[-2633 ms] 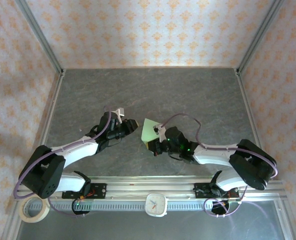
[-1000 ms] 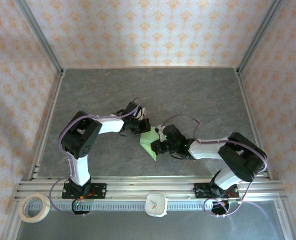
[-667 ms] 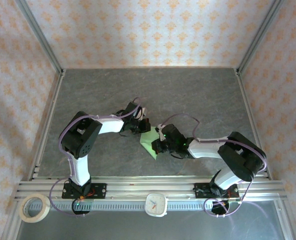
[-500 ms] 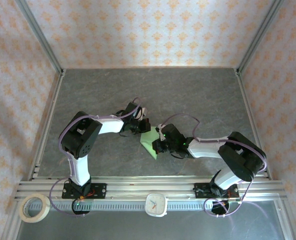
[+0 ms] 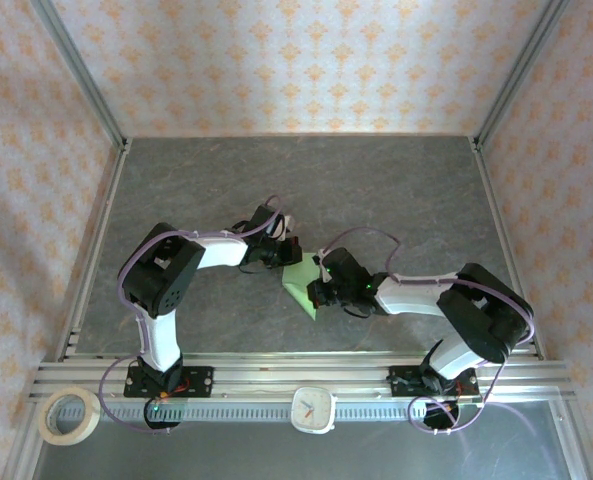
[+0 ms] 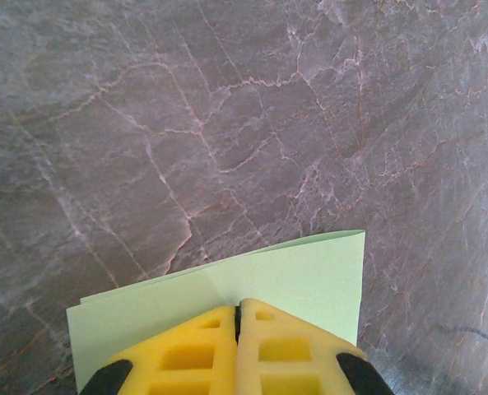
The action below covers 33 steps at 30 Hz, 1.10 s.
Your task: Fold a paper plane with a square sheet of paper (pick it up from the middle)
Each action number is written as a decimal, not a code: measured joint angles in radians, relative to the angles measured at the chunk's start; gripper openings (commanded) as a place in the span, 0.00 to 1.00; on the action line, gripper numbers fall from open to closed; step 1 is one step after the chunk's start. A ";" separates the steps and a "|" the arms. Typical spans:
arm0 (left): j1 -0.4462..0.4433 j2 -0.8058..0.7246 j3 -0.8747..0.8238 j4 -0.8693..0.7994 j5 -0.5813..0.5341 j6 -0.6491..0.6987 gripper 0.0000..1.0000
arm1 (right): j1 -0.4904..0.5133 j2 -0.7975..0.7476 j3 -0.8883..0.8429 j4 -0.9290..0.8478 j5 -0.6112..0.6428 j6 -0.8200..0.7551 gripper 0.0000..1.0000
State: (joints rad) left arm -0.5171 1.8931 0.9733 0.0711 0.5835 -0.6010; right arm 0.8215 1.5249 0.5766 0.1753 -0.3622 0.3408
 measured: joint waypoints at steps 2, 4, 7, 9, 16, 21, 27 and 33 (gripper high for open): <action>0.000 0.000 0.000 0.000 0.000 0.000 0.00 | 0.000 0.000 0.002 -0.005 0.007 0.000 0.01; 0.000 0.000 0.000 0.000 0.000 0.000 0.00 | 0.000 0.000 0.002 -0.011 0.013 0.000 0.01; 0.000 0.000 0.000 0.000 0.000 0.000 0.00 | 0.000 0.000 0.009 -0.024 0.024 0.000 0.01; 0.000 0.000 0.000 0.000 0.000 0.000 0.00 | 0.000 0.000 0.013 -0.030 0.030 0.000 0.01; 0.000 0.000 0.000 0.000 0.000 0.000 0.00 | 0.000 0.000 0.015 -0.051 0.050 0.000 0.01; 0.000 0.000 0.000 0.000 0.000 0.000 0.00 | 0.000 0.000 0.023 -0.059 0.056 0.000 0.01; 0.000 0.000 0.000 0.000 0.000 0.000 0.00 | 0.000 -0.005 0.024 -0.066 0.057 0.000 0.01; 0.000 0.000 0.000 0.000 0.000 0.000 0.00 | 0.000 -0.006 0.026 -0.080 0.057 0.000 0.01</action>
State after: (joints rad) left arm -0.5171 1.8931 0.9733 0.0708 0.5835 -0.6010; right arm 0.8215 1.5192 0.6025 0.0948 -0.3054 0.3408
